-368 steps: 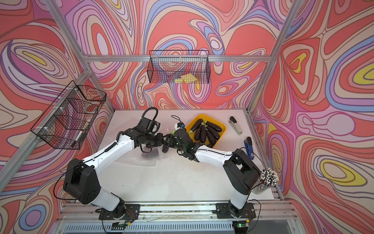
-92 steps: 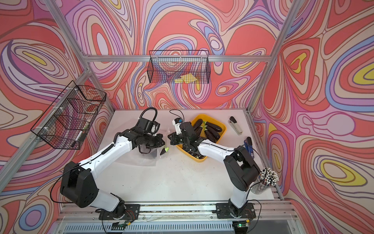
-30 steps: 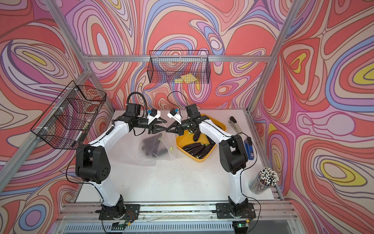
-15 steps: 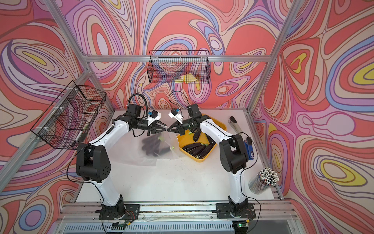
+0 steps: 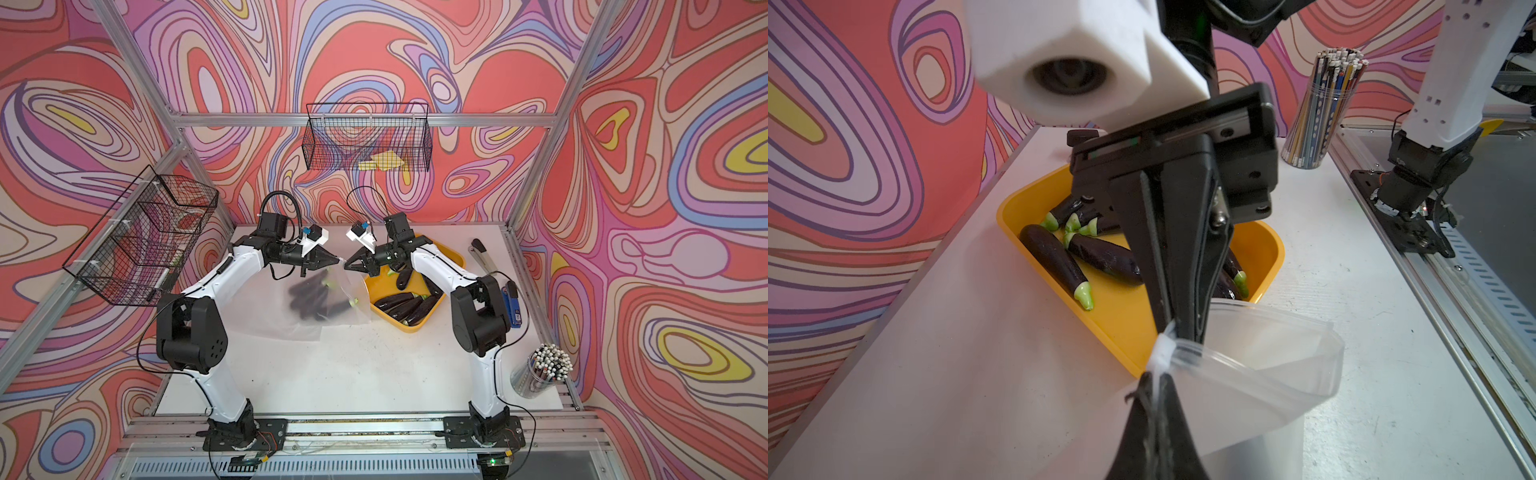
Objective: Place the eggplant in a zip-top bag and seal the zipper
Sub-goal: Zip the zipper on the zipper food storage bag.
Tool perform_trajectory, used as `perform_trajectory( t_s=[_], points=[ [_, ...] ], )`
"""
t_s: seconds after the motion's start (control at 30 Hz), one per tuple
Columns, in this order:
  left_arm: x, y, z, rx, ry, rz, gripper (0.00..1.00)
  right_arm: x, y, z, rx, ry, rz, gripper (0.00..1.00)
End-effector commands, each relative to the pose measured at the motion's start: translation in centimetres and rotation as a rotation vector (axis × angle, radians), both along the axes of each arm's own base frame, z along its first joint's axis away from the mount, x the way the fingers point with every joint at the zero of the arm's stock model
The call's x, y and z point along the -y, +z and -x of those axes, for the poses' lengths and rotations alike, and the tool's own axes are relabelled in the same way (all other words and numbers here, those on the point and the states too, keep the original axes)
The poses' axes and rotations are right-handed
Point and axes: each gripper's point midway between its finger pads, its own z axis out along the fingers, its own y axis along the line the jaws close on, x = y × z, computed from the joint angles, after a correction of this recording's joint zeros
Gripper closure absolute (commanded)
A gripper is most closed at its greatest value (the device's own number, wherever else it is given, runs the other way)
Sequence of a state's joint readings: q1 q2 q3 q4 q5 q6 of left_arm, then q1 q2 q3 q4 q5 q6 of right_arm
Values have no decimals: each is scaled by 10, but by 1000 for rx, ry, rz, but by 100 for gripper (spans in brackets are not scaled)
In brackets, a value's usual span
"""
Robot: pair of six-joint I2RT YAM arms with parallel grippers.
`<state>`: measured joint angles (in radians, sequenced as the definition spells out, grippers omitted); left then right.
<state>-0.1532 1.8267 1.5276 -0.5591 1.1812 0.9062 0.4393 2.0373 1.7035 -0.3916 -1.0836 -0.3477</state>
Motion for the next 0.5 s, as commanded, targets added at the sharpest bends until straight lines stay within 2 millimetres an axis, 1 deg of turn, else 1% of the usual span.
perform_trajectory(
  t_s=[0.0, 0.03, 0.07, 0.1, 0.17, 0.23, 0.27, 0.37, 0.47],
  points=[
    [-2, -2, -2, -31, 6, -15, 100, 8, 6, -7, 36, -46, 15, 66],
    [-3, -2, -6, -36, 31, -25, 100, 16, 11, -8, 57, -69, 22, 59],
    [-3, -2, -8, -46, 47, -29, 100, 22, 14, -10, 73, -95, 24, 55],
    [-3, 0, -8, -49, 52, -27, 100, 29, 23, -11, 99, -121, 12, 51],
    [-1, 2, -7, -42, 55, -24, 100, 33, 40, -12, 159, -157, -17, 46],
    [-1, 5, -7, -41, 56, -17, 100, 29, 59, -13, 185, -164, -67, 44],
    [-1, 6, -7, -43, 57, -15, 100, 25, 63, -15, 195, -170, -73, 43],
    [0, 9, -7, -37, 55, -9, 100, 9, 63, -21, 240, -189, -78, 44],
    [1, 10, -7, -44, 57, -1, 100, -4, 56, -23, 227, -172, -77, 50]
  ],
)
